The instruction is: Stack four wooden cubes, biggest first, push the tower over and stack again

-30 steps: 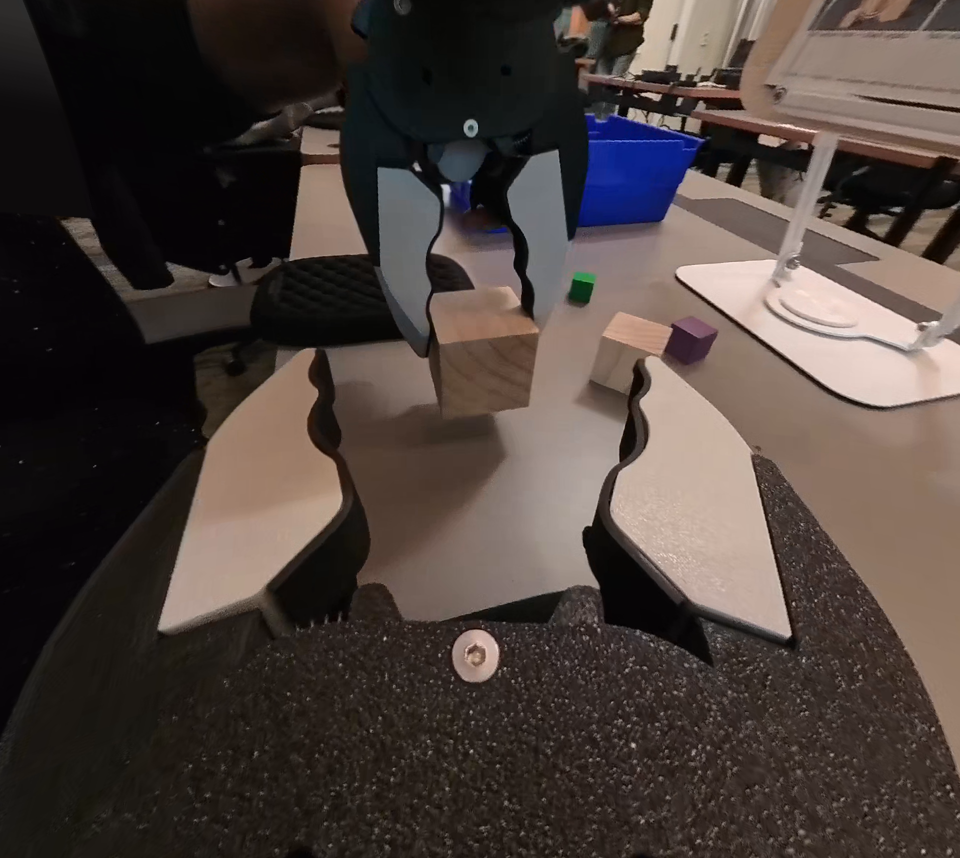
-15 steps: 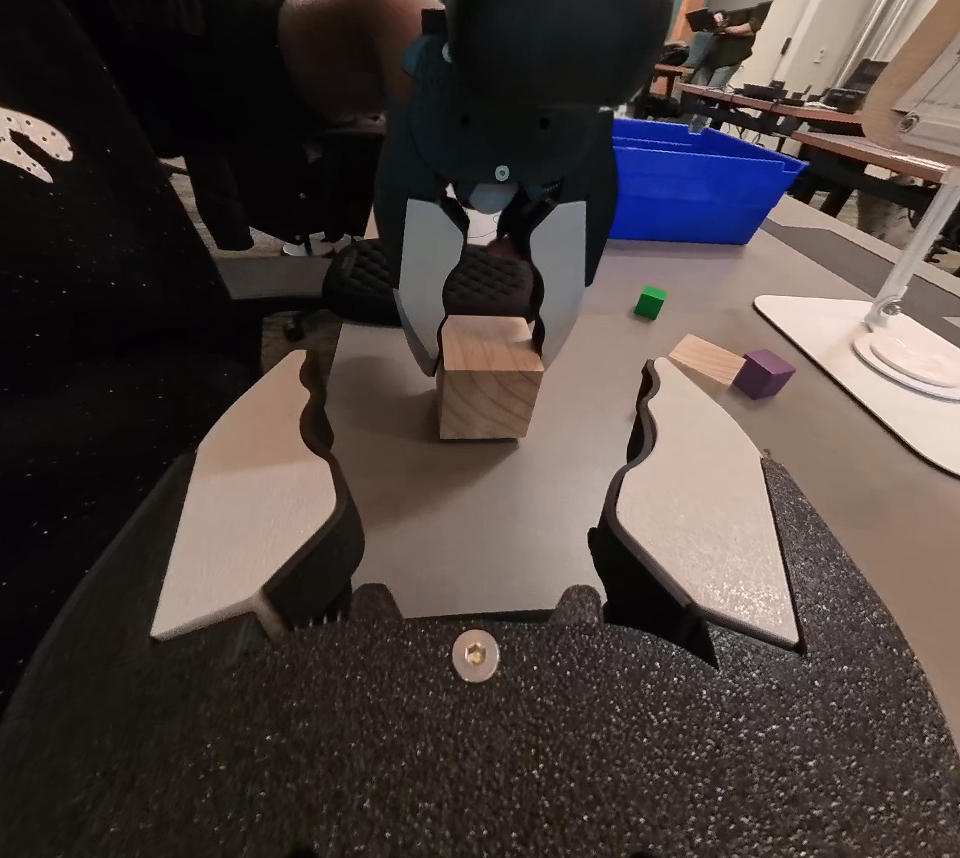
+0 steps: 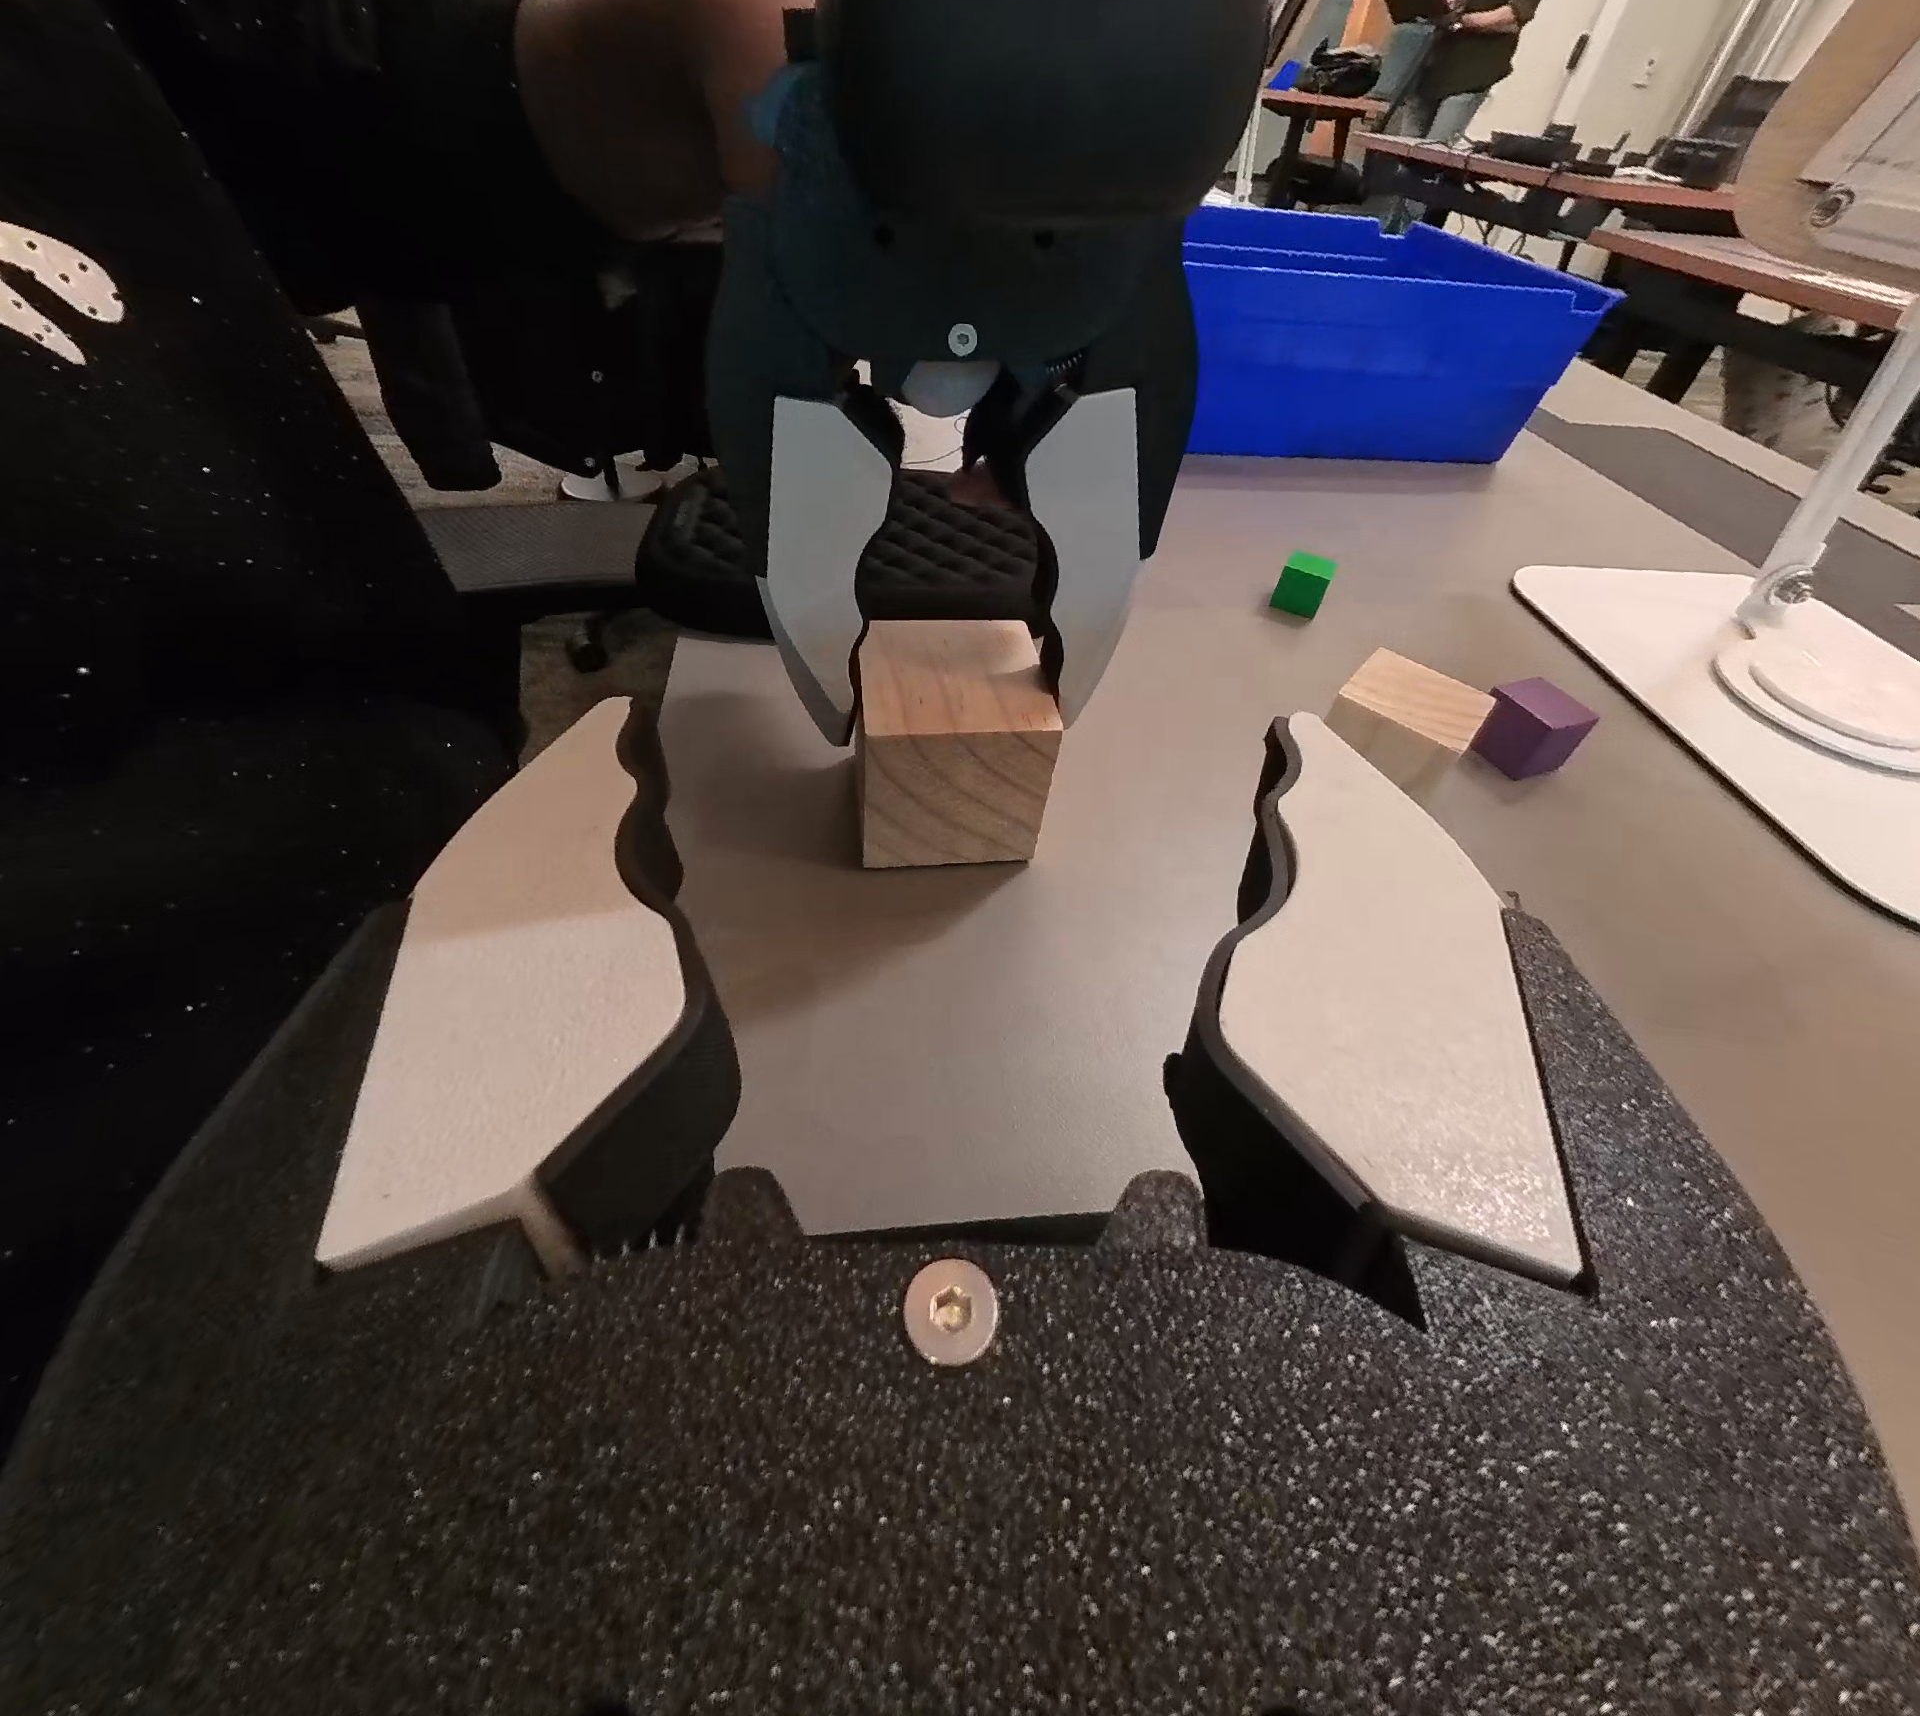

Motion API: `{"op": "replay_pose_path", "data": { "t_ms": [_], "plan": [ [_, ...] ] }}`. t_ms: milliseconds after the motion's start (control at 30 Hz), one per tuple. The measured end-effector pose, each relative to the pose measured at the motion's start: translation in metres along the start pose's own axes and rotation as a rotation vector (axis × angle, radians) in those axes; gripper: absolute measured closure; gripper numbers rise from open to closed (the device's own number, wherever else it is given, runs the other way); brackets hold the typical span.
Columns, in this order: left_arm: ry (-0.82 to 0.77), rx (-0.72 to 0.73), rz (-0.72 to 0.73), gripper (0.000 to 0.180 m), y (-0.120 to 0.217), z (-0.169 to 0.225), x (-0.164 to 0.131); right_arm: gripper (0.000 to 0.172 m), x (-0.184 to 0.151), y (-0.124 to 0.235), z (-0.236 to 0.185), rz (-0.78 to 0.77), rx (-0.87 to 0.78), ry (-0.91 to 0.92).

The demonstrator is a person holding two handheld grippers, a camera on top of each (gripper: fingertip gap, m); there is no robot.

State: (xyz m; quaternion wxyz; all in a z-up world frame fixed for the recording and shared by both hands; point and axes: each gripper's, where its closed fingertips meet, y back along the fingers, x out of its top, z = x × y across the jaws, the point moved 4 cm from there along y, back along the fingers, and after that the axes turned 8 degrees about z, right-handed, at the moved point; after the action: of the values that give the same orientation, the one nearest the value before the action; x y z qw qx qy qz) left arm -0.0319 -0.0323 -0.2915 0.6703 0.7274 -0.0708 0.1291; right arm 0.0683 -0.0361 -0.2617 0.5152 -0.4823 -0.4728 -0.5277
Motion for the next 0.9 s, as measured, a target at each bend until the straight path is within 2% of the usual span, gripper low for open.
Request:
{"op": "replay_pose_path", "data": {
  "t_ms": [433, 767, 900],
  "plan": [
    [0.016, -0.002, -0.006, 0.122, -0.001, 0.0, -0.001, 0.067, 0.0, 0.0, 0.0, 0.0, 0.002, -0.005],
    [0.058, -0.047, 0.019, 0.08, 0.0, 0.004, -0.002, 0.068, 0.0, 0.0, 0.001, 0.005, -0.001, -0.005],
    [0.127, -0.089, 0.093, 0.05, 0.017, 0.001, -0.001, 0.068, 0.0, 0.0, 0.001, 0.006, -0.002, -0.007]
  ]
}}
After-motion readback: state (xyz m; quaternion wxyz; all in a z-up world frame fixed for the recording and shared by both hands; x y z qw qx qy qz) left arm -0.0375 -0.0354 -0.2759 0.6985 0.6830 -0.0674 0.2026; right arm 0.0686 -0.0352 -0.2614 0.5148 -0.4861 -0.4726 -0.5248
